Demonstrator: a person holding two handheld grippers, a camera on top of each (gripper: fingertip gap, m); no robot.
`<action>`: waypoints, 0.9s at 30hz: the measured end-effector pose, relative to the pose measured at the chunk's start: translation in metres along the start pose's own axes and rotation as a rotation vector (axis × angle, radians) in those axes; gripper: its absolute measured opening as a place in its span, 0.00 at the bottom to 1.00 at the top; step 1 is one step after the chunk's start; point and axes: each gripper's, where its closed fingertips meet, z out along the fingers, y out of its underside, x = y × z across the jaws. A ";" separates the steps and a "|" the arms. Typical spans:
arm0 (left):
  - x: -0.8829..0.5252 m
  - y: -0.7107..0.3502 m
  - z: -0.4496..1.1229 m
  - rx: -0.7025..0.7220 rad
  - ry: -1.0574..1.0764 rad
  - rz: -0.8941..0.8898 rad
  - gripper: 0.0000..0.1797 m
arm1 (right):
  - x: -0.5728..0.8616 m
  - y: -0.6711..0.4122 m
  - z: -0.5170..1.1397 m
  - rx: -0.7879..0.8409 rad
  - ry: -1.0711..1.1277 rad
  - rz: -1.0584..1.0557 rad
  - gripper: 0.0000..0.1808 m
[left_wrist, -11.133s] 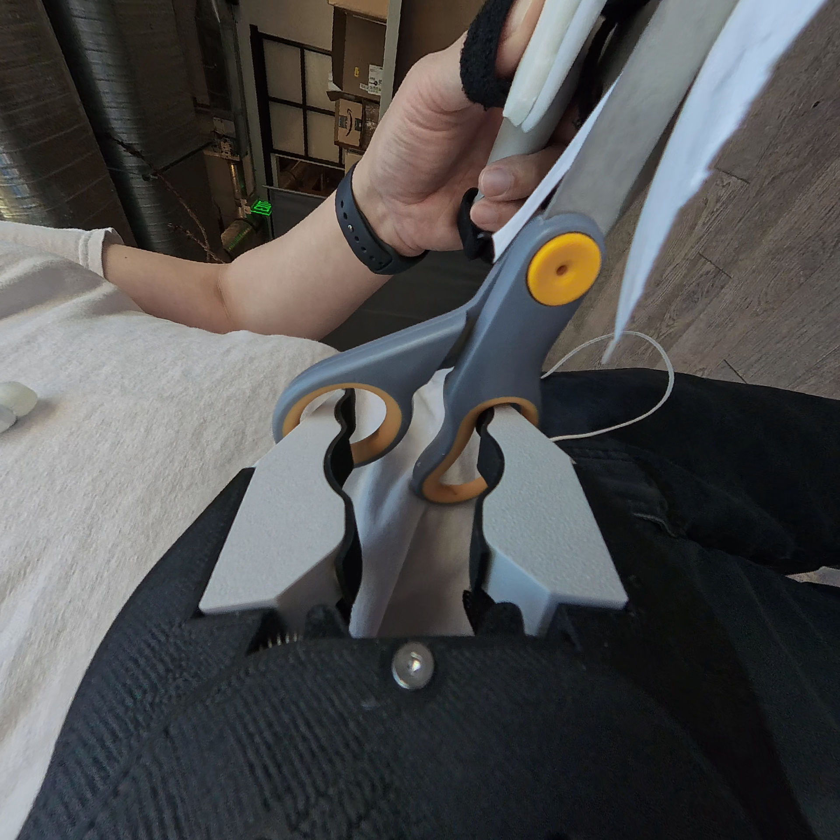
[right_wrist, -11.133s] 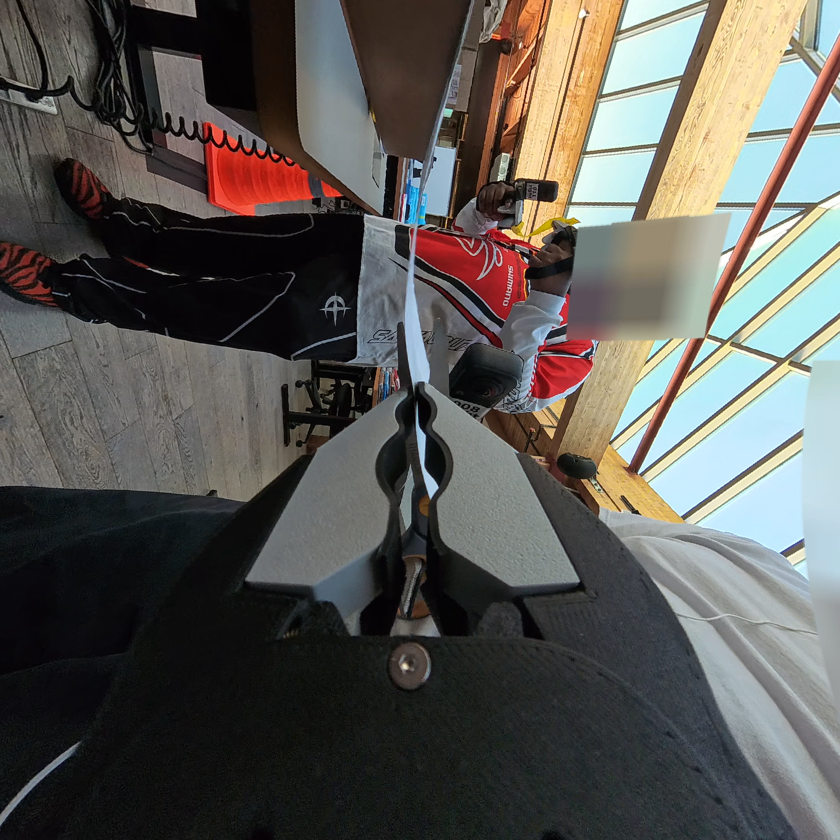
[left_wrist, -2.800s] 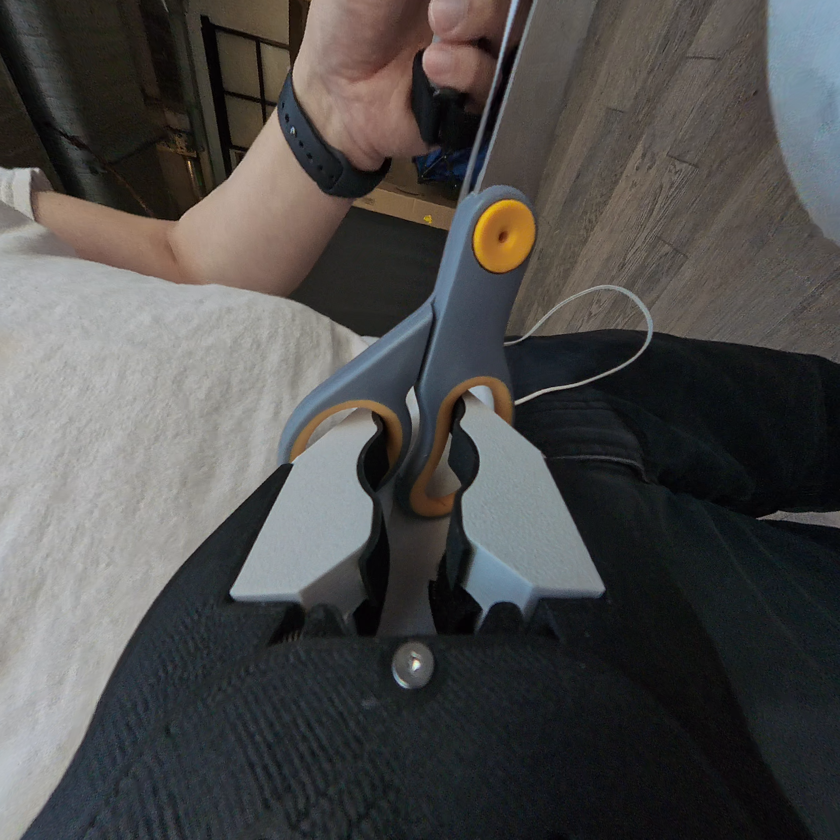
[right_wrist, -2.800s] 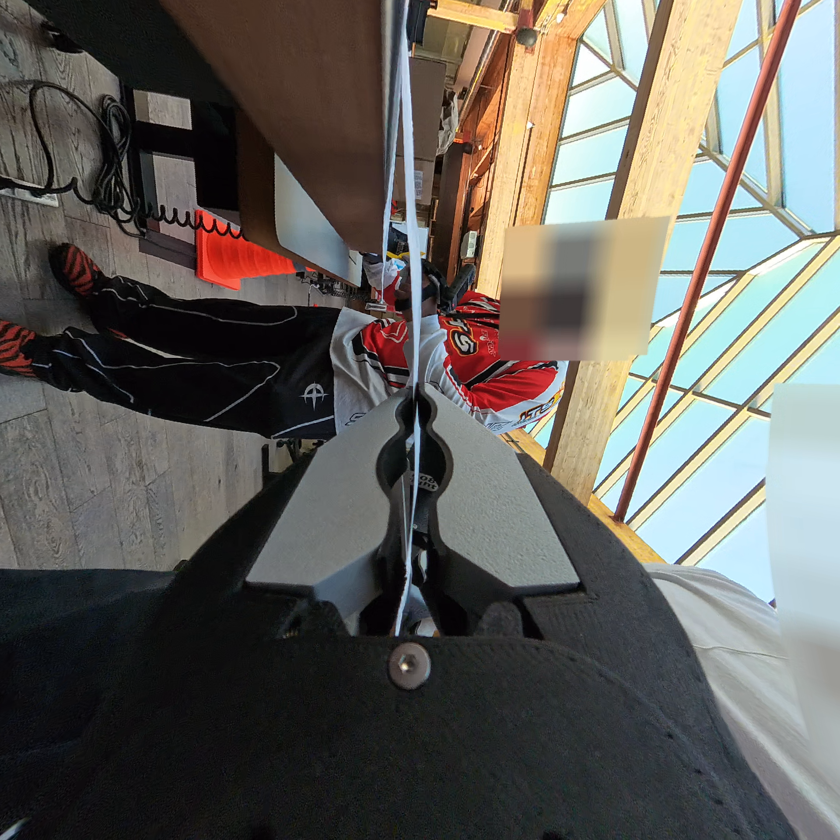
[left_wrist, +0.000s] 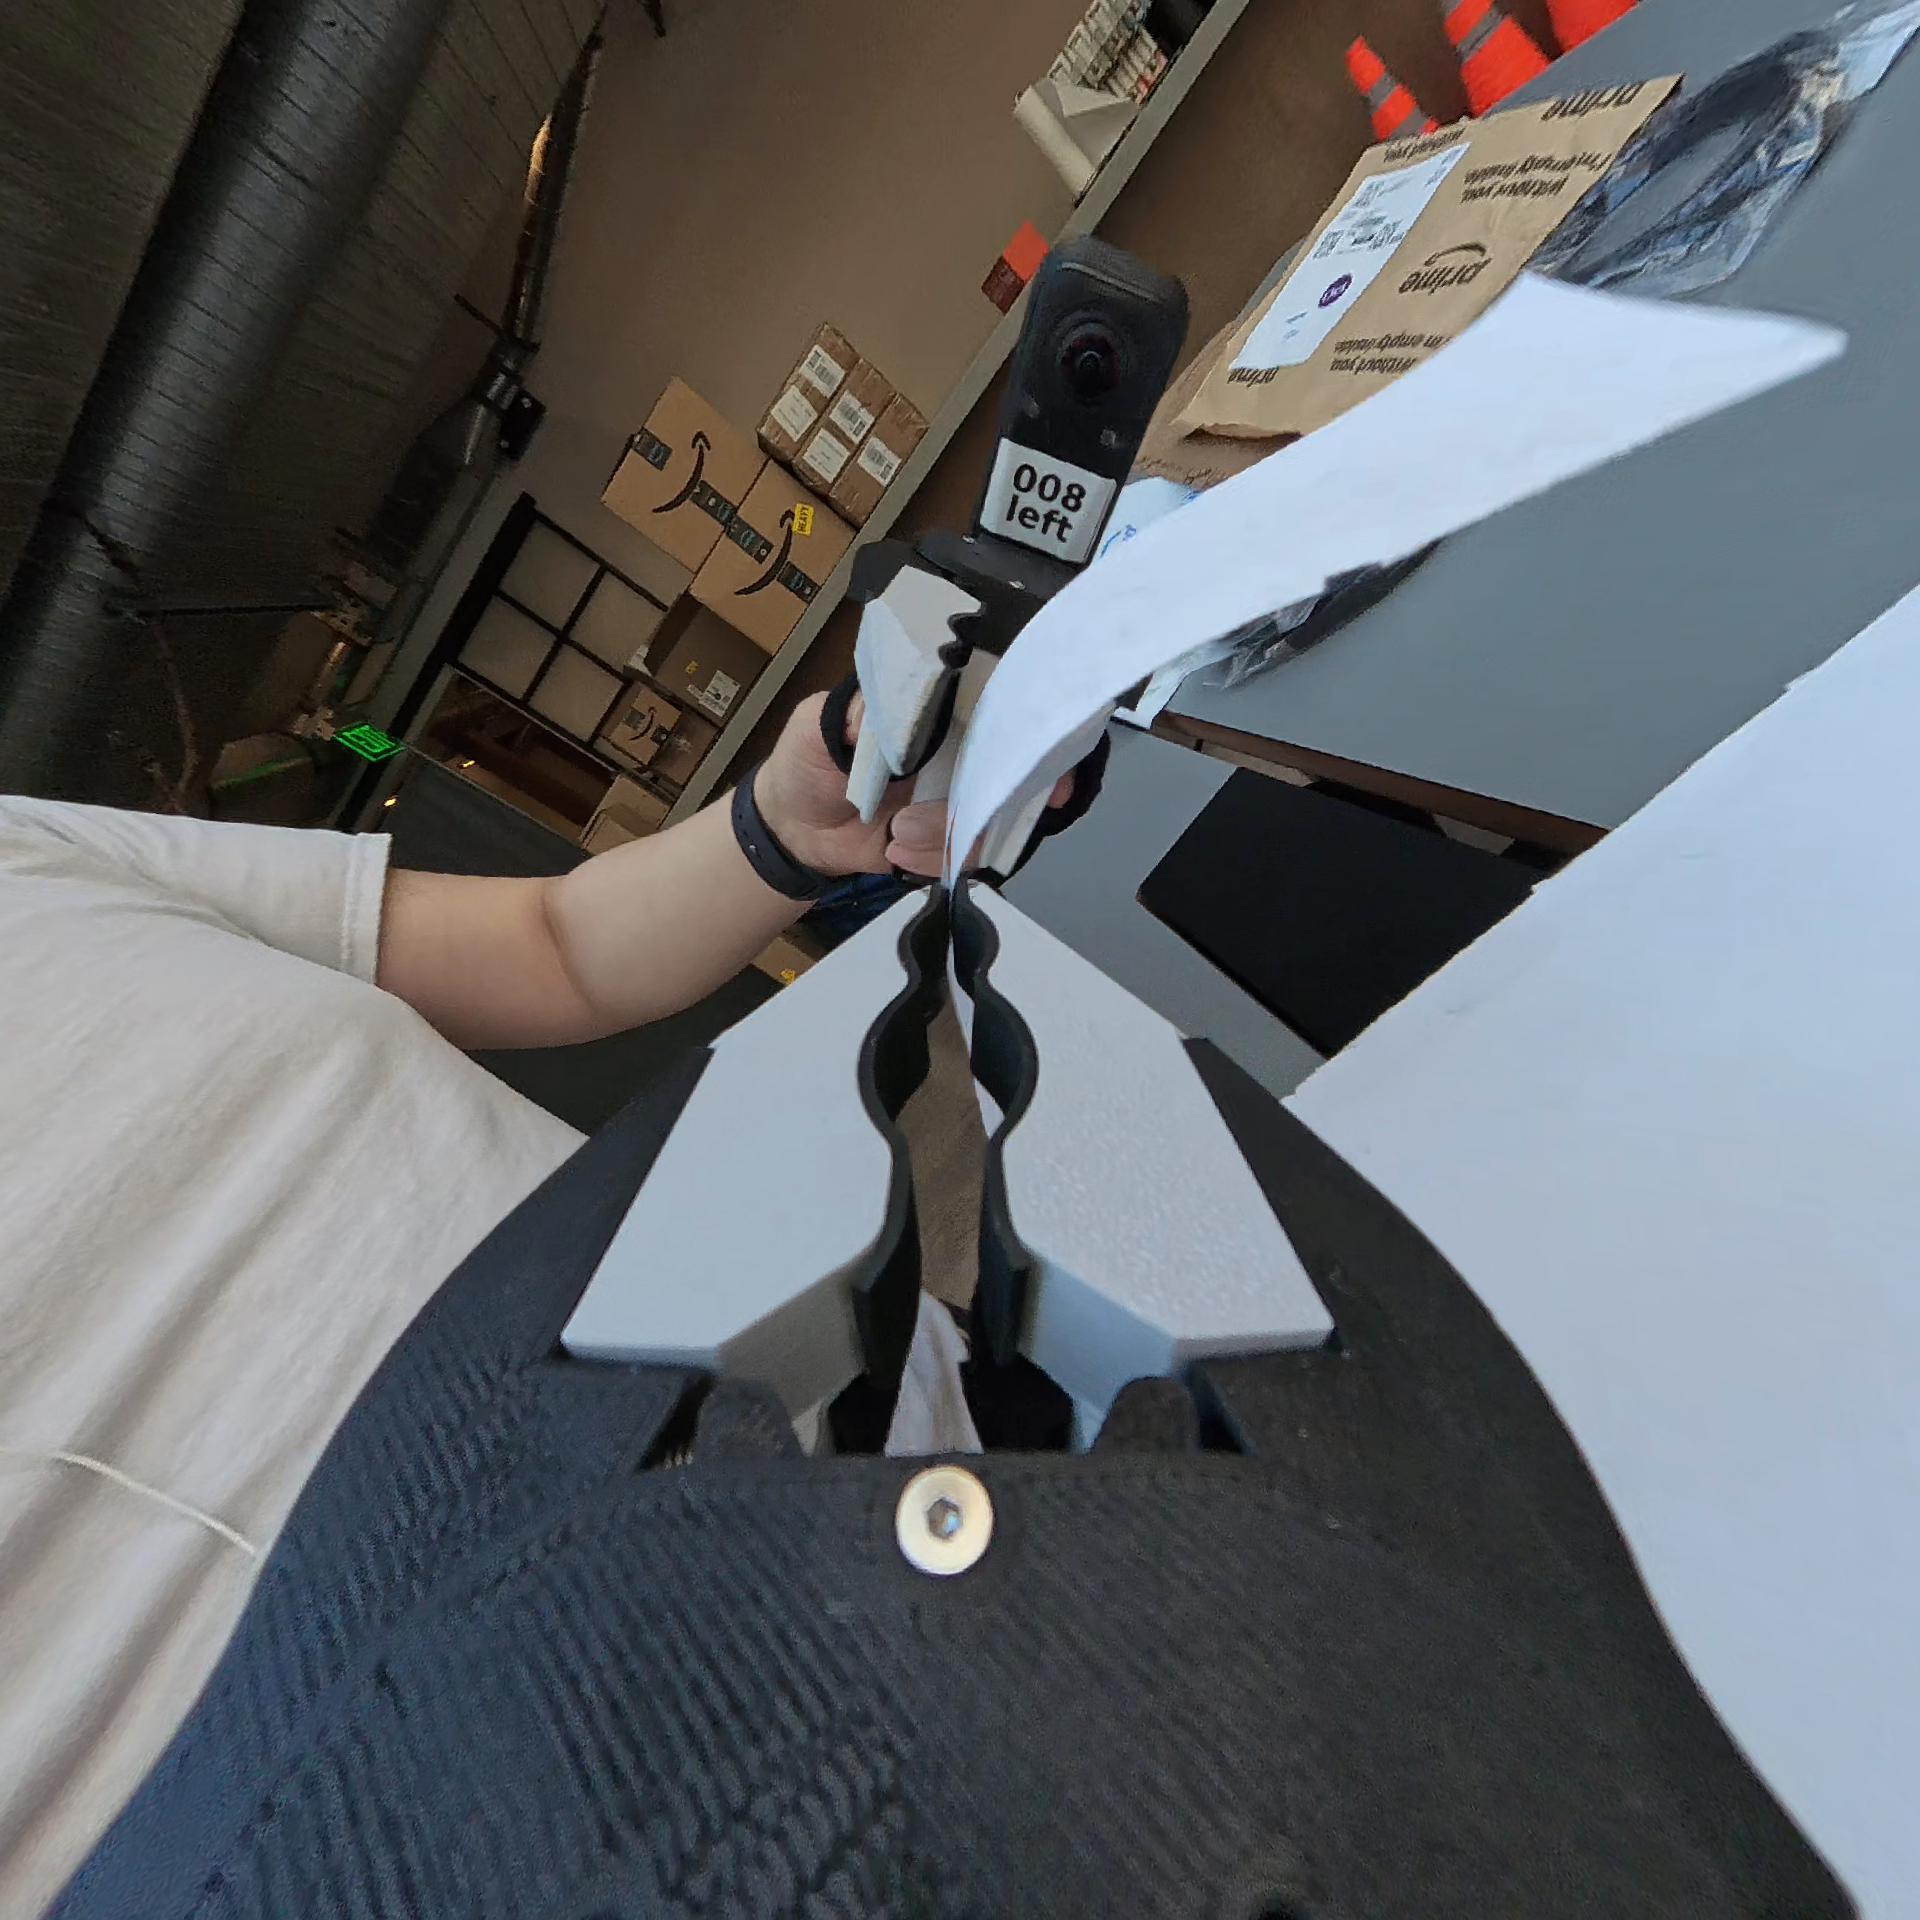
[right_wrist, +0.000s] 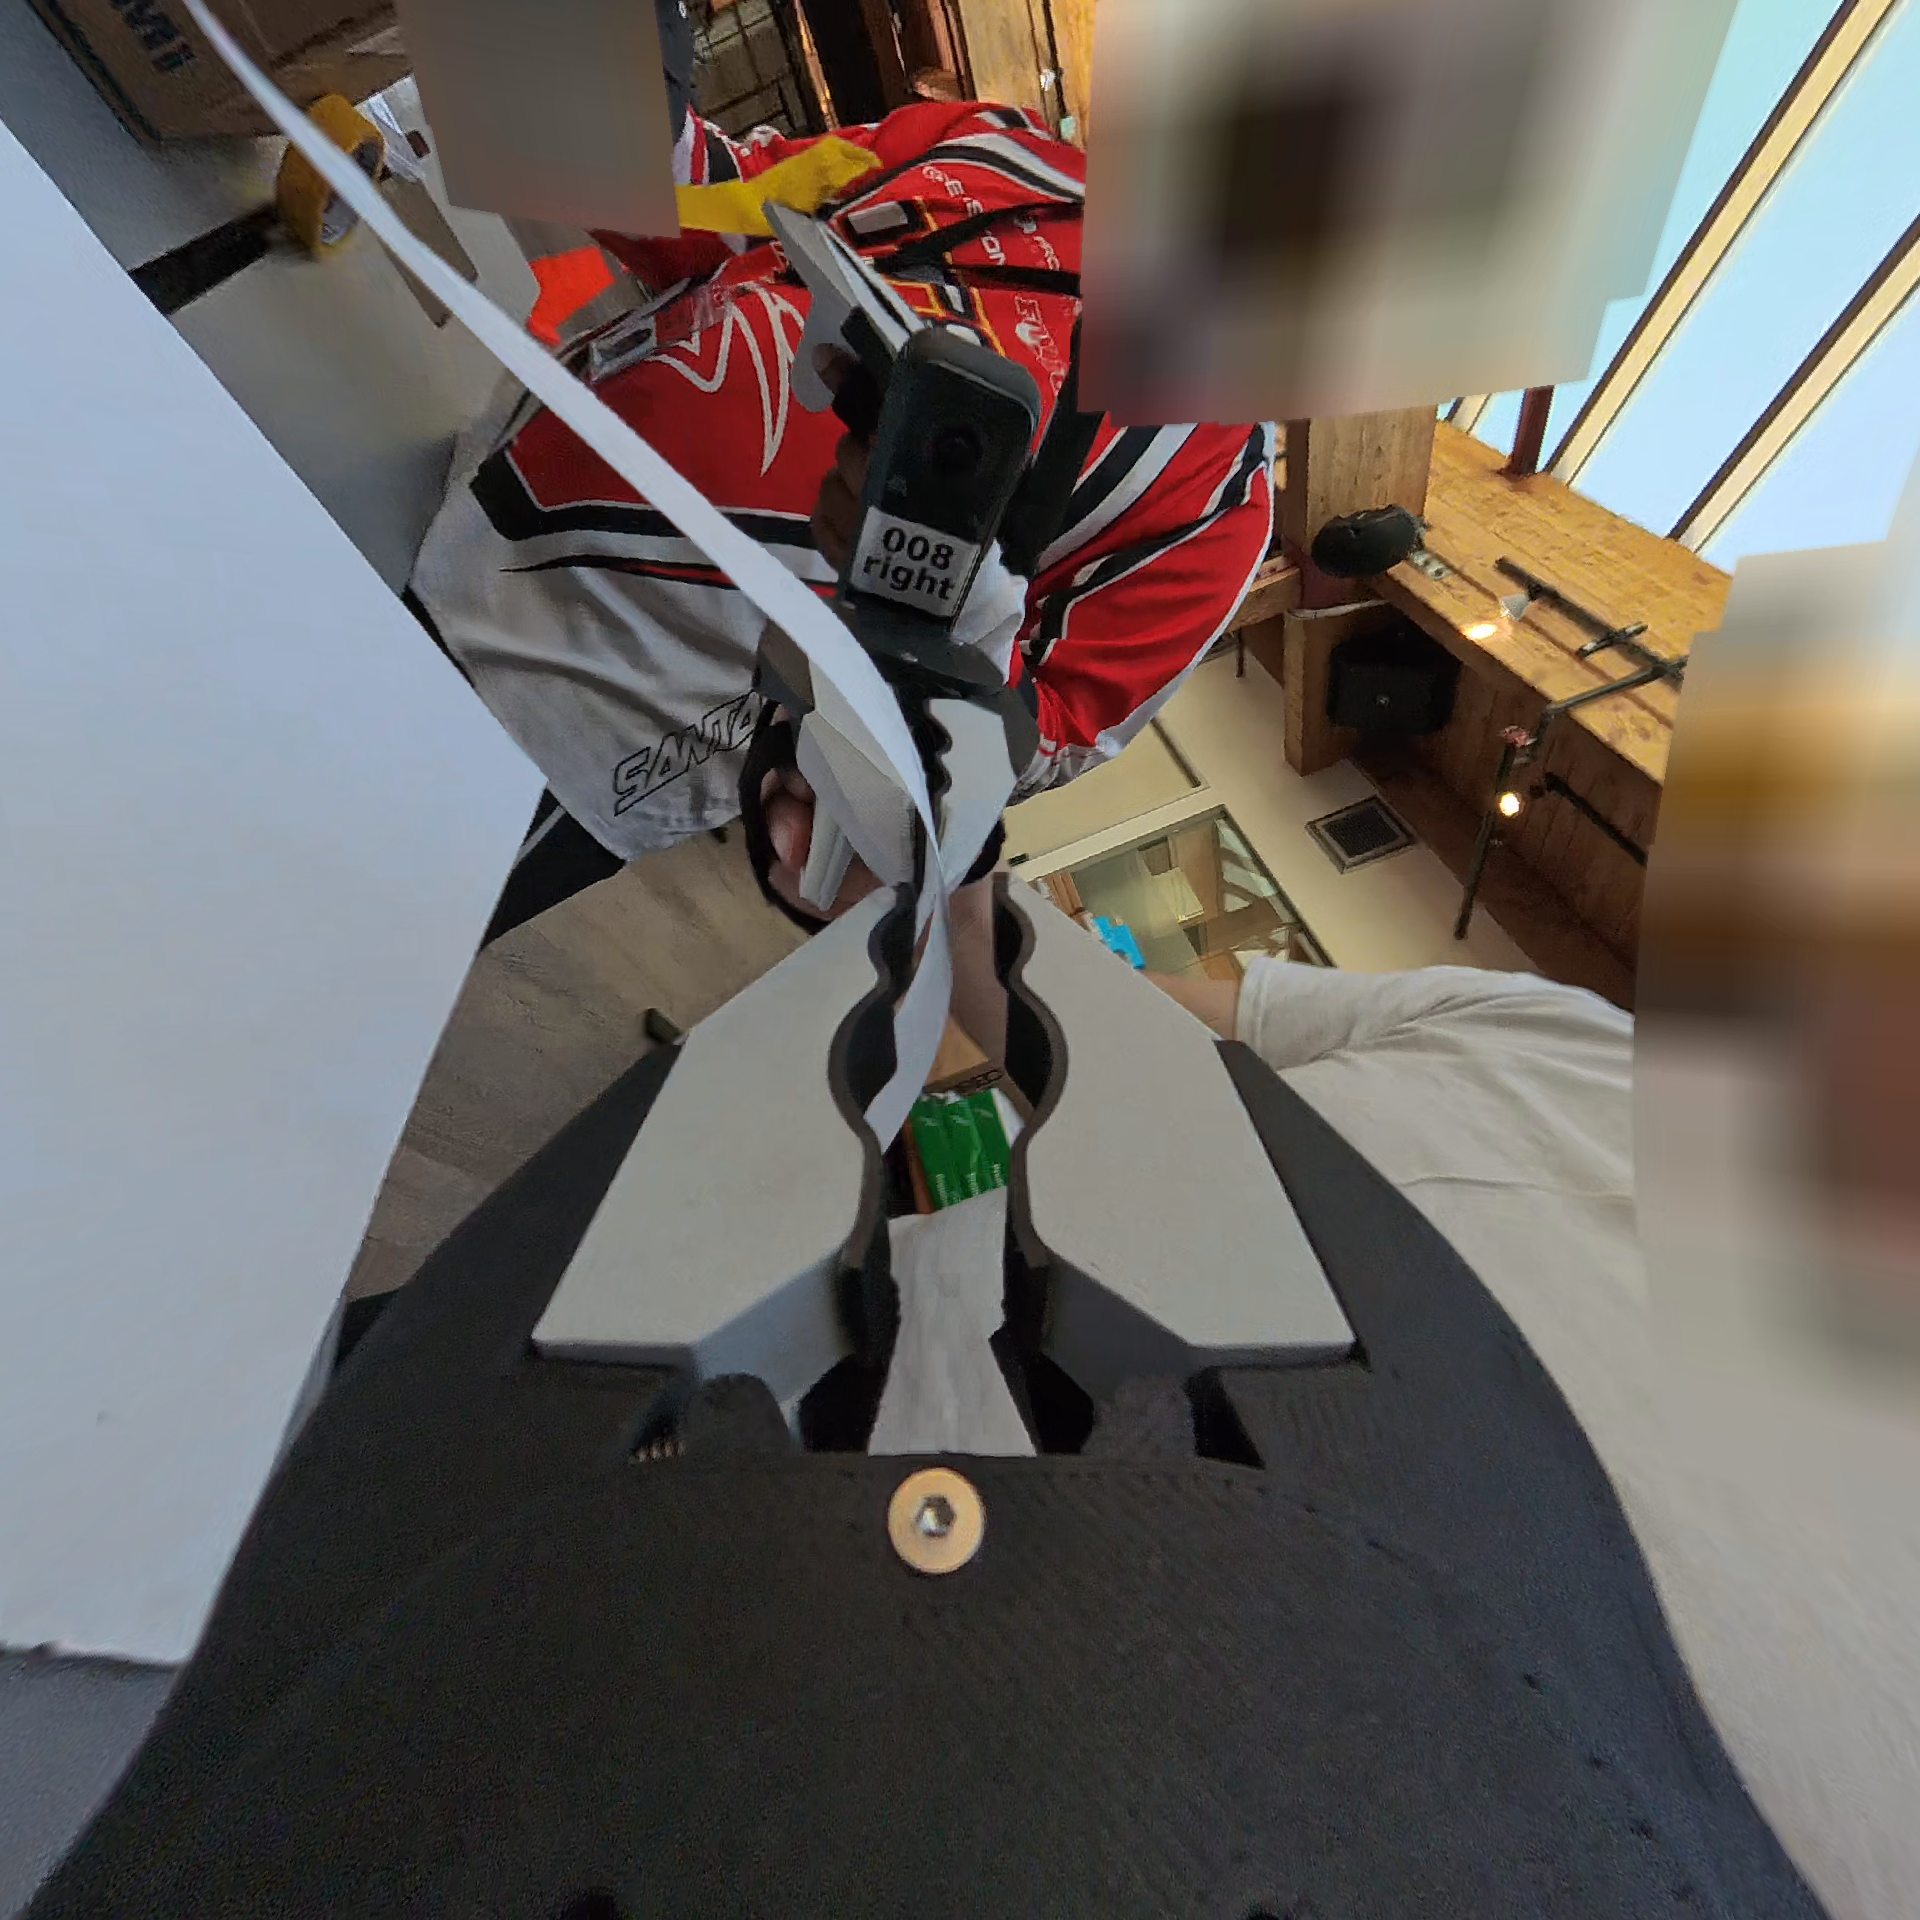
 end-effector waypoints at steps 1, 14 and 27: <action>-0.003 0.000 0.001 -0.017 -0.009 0.019 0.00 | -0.003 0.006 -0.008 -0.025 -0.052 0.077 0.13; -0.078 -0.028 0.027 -0.187 -0.252 0.314 0.00 | 0.062 0.003 -0.071 -0.226 -1.029 1.875 0.33; -0.083 0.010 0.068 -0.476 -0.295 0.378 0.00 | 0.060 0.045 -0.057 -0.429 -0.911 1.941 0.18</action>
